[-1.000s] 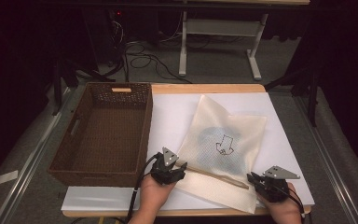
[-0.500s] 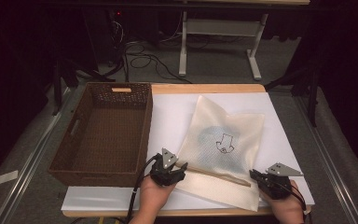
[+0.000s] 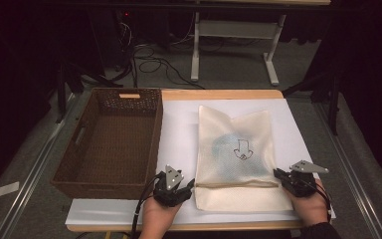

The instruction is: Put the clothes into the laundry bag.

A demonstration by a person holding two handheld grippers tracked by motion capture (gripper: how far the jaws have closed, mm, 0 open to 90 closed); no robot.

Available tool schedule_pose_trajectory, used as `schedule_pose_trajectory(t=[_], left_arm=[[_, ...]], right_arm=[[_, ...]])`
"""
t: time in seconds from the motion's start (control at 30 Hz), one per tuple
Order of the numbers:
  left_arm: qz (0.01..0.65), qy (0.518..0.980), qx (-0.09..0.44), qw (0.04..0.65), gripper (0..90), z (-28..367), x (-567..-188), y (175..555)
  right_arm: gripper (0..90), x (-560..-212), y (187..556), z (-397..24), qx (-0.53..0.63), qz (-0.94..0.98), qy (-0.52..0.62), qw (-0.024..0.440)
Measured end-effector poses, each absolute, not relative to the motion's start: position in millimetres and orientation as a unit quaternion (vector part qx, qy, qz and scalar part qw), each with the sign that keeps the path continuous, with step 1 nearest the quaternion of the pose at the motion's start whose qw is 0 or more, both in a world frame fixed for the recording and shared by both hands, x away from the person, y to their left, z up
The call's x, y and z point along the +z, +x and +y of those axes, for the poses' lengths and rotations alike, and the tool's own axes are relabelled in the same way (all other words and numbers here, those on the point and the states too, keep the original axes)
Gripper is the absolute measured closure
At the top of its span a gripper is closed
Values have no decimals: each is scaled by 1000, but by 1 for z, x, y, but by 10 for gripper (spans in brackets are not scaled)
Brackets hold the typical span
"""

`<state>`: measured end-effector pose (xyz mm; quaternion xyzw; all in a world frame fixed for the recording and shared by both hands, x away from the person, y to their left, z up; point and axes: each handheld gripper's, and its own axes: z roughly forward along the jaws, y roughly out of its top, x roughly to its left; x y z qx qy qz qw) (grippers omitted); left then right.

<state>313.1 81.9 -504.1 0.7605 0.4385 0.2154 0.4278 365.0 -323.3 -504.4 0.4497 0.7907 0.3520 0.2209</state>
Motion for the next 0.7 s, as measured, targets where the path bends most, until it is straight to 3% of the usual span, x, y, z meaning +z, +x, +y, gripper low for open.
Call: schedule_pose_trajectory(t=[0.37,0.5,0.7], left_arm=[[433,768,190,432,454,75,-509,311],[434,776,172,425,508,71,-514,312],[456,765,111,441,583,77,-521,318]], right_arm=[[854,-508,367,-328,351,793,454,206],[784,-504,363,-331,363,783,459,210],[780,-499,355,-333,381,775,460,209]])
